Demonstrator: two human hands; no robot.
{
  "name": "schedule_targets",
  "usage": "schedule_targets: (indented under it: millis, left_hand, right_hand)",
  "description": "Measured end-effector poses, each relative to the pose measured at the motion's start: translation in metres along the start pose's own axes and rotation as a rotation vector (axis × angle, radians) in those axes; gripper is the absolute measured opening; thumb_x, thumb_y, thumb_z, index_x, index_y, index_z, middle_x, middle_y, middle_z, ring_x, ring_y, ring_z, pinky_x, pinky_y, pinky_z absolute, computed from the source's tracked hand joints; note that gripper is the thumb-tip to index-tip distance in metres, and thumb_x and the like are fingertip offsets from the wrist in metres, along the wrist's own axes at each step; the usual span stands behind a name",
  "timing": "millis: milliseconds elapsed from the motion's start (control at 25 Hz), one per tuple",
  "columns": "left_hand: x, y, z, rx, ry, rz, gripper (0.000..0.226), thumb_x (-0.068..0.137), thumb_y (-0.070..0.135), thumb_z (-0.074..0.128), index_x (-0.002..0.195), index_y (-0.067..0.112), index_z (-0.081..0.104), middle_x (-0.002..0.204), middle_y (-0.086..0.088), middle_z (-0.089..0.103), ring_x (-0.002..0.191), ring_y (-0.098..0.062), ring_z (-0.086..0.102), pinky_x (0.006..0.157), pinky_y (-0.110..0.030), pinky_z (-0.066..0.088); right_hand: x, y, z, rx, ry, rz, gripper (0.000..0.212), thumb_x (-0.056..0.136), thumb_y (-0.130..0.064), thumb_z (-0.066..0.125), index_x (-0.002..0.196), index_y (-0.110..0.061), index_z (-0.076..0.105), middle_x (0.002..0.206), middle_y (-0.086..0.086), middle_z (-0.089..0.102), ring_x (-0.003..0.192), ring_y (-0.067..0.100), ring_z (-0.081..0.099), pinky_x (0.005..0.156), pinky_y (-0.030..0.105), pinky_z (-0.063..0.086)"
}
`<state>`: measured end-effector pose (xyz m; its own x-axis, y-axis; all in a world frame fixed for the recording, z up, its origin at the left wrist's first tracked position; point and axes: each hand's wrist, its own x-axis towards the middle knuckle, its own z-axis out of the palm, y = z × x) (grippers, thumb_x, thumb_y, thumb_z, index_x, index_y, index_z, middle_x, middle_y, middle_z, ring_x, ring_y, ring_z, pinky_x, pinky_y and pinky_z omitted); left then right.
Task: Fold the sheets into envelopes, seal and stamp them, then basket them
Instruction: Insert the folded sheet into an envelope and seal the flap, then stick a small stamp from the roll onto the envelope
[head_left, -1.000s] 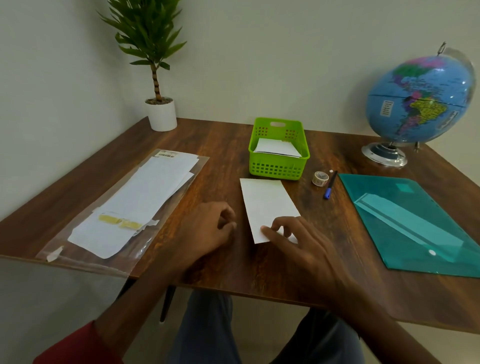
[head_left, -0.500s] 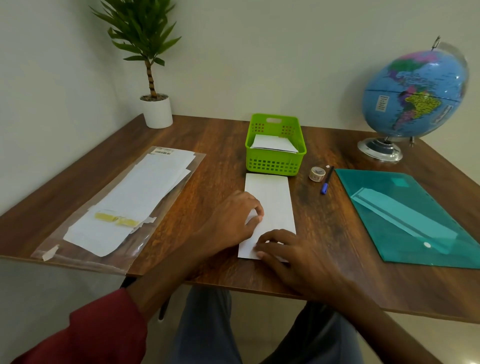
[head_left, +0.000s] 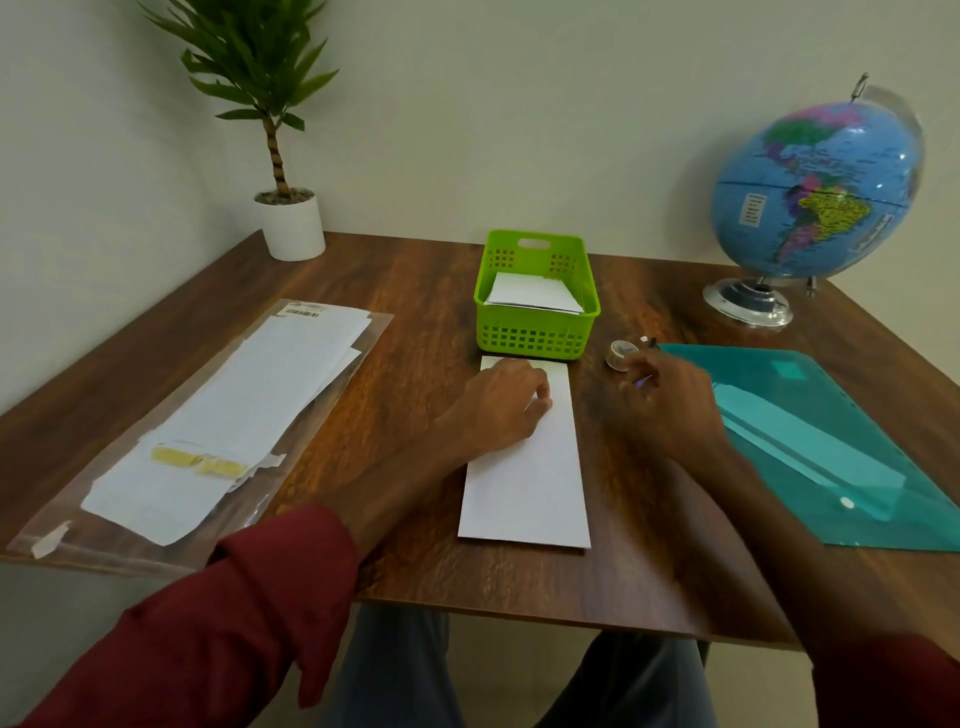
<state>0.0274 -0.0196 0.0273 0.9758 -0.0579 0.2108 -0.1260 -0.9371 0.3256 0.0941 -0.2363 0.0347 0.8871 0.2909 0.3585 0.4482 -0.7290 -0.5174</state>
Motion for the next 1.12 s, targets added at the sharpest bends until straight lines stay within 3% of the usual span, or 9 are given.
schedule_targets:
  millis: [160, 240, 400, 480, 560, 720, 840, 960, 1120]
  left_hand:
    - [-0.002, 0.006, 0.006, 0.056, 0.017, 0.056, 0.03, 0.102, 0.038, 0.054, 0.12, 0.019, 0.068, 0.123, -0.001, 0.065, 0.113, -0.016, 0.057, 0.097, -0.034, 0.051]
    - [0.001, 0.005, 0.008, 0.015, 0.059, 0.067, 0.027, 0.1, 0.037, 0.058, 0.116, 0.019, 0.07, 0.119, 0.0, 0.067, 0.109, -0.015, 0.058, 0.094, -0.034, 0.053]
    - [0.015, 0.001, 0.01, -0.271, 0.157, -0.006, 0.012, 0.094, 0.03, 0.068, 0.101, 0.021, 0.073, 0.105, 0.006, 0.072, 0.09, -0.007, 0.059, 0.084, -0.035, 0.058]
    - [0.019, -0.001, 0.013, -0.407, 0.198, -0.024, 0.01, 0.094, 0.026, 0.069, 0.101, 0.019, 0.073, 0.102, 0.006, 0.073, 0.088, -0.01, 0.063, 0.079, -0.032, 0.059]
    - [0.02, -0.005, 0.017, -0.517, 0.228, -0.029, 0.014, 0.093, 0.024, 0.072, 0.106, 0.018, 0.07, 0.103, 0.009, 0.071, 0.09, -0.009, 0.065, 0.074, -0.026, 0.059]
    - [0.019, -0.013, 0.02, -0.685, 0.282, -0.042, 0.048, 0.084, 0.029, 0.081, 0.125, 0.016, 0.06, 0.12, 0.011, 0.065, 0.099, -0.007, 0.064, 0.075, -0.017, 0.058]
    - [0.017, -0.011, 0.018, -0.763, 0.287, -0.027, 0.064, 0.08, 0.03, 0.085, 0.135, 0.013, 0.055, 0.13, 0.005, 0.064, 0.105, -0.006, 0.064, 0.08, -0.017, 0.058]
    - [0.016, -0.01, 0.017, -0.797, 0.302, 0.021, 0.051, 0.083, 0.025, 0.083, 0.127, 0.011, 0.062, 0.12, 0.003, 0.07, 0.099, 0.0, 0.067, 0.078, -0.012, 0.056]
    - [0.016, -0.01, 0.017, -0.781, 0.352, 0.052, 0.045, 0.082, 0.022, 0.084, 0.122, 0.01, 0.066, 0.112, 0.0, 0.073, 0.095, -0.006, 0.069, 0.073, -0.017, 0.06]
  right_hand:
    - [0.041, 0.017, 0.006, -0.091, -0.032, 0.121, 0.018, 0.098, -0.021, 0.064, 0.109, -0.007, 0.068, 0.1, 0.011, 0.071, 0.078, 0.02, 0.062, 0.064, 0.035, 0.05]
    - [0.051, 0.019, 0.012, -0.133, -0.074, 0.11, 0.021, 0.1, -0.026, 0.061, 0.105, -0.006, 0.068, 0.096, 0.011, 0.069, 0.076, 0.022, 0.061, 0.061, 0.033, 0.045]
    - [0.061, 0.024, 0.022, -0.149, -0.105, 0.066, 0.027, 0.101, -0.021, 0.062, 0.119, -0.004, 0.07, 0.107, 0.017, 0.073, 0.087, 0.029, 0.069, 0.072, 0.042, 0.057]
    - [0.057, 0.023, 0.024, -0.133, -0.072, 0.034, 0.026, 0.097, -0.022, 0.067, 0.114, -0.003, 0.074, 0.101, 0.016, 0.074, 0.081, 0.027, 0.068, 0.071, 0.044, 0.059]
    - [0.049, 0.018, 0.024, -0.066, -0.043, -0.043, 0.022, 0.092, -0.024, 0.073, 0.107, -0.008, 0.077, 0.095, 0.009, 0.076, 0.075, 0.022, 0.066, 0.066, 0.041, 0.057]
    - [0.026, -0.002, 0.019, 0.181, -0.182, -0.075, 0.026, 0.089, -0.025, 0.077, 0.115, -0.025, 0.076, 0.091, -0.013, 0.075, 0.067, 0.006, 0.066, 0.055, 0.013, 0.048]
    - [0.016, -0.01, 0.018, 0.411, -0.304, -0.085, 0.022, 0.089, -0.032, 0.073, 0.111, -0.037, 0.077, 0.088, -0.018, 0.078, 0.06, 0.0, 0.065, 0.053, 0.012, 0.046]
    - [0.016, -0.01, 0.018, 0.5, -0.326, -0.074, 0.023, 0.089, -0.039, 0.07, 0.11, -0.037, 0.079, 0.084, -0.006, 0.078, 0.052, 0.019, 0.055, 0.053, 0.032, 0.049]
    - [0.016, -0.011, 0.019, 0.558, -0.37, -0.03, 0.02, 0.096, -0.02, 0.068, 0.113, -0.027, 0.076, 0.081, -0.006, 0.077, 0.05, 0.007, 0.055, 0.053, 0.018, 0.049]
